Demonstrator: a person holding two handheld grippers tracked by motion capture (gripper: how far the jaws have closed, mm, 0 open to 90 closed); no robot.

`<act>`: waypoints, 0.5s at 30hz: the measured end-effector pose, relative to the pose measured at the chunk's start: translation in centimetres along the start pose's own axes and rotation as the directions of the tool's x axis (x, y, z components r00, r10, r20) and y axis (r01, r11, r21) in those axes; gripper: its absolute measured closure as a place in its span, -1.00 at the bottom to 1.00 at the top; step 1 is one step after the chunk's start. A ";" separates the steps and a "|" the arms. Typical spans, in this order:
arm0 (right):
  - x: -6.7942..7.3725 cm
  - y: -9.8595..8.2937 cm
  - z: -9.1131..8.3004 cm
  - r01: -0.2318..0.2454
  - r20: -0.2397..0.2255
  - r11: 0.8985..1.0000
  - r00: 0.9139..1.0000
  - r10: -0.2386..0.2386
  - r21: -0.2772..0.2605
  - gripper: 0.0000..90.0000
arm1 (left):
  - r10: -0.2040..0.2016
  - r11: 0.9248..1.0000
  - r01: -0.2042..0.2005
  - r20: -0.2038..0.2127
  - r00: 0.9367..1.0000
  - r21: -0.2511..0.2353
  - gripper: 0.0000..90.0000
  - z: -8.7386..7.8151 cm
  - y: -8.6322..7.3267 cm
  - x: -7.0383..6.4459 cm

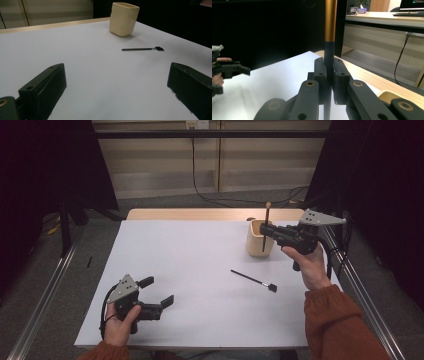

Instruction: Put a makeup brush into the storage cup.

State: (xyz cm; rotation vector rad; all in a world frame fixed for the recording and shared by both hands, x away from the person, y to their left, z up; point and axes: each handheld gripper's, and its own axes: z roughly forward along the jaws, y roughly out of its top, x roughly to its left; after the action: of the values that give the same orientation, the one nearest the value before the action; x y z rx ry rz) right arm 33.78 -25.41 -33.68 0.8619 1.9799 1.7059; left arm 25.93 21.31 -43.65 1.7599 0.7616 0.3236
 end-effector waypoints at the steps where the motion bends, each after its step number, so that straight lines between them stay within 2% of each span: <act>1: -0.2 0.0 0.2 -0.002 0.008 1.000 1.000 0.002 0.006 0.85 | 0.002 1.000 -0.002 -0.001 1.000 -0.001 -0.95 0.0 0.0 0.0; 7: -1.6 -0.1 1.1 -0.019 0.056 1.000 0.998 0.018 0.020 0.85 | 0.008 1.000 -0.008 0.001 1.000 0.002 -0.95 0.1 0.0 0.0; 15: -3.8 0.3 2.1 -0.040 0.125 0.999 0.991 0.038 0.013 0.85 | 0.004 1.000 -0.004 0.005 1.000 0.006 -0.95 0.2 0.0 0.0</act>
State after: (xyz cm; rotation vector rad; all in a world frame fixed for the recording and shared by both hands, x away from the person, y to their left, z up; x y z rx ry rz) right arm 37.99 -26.43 -34.14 0.9940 1.9078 1.6175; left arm 26.05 21.18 -43.73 1.7676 0.7559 0.3200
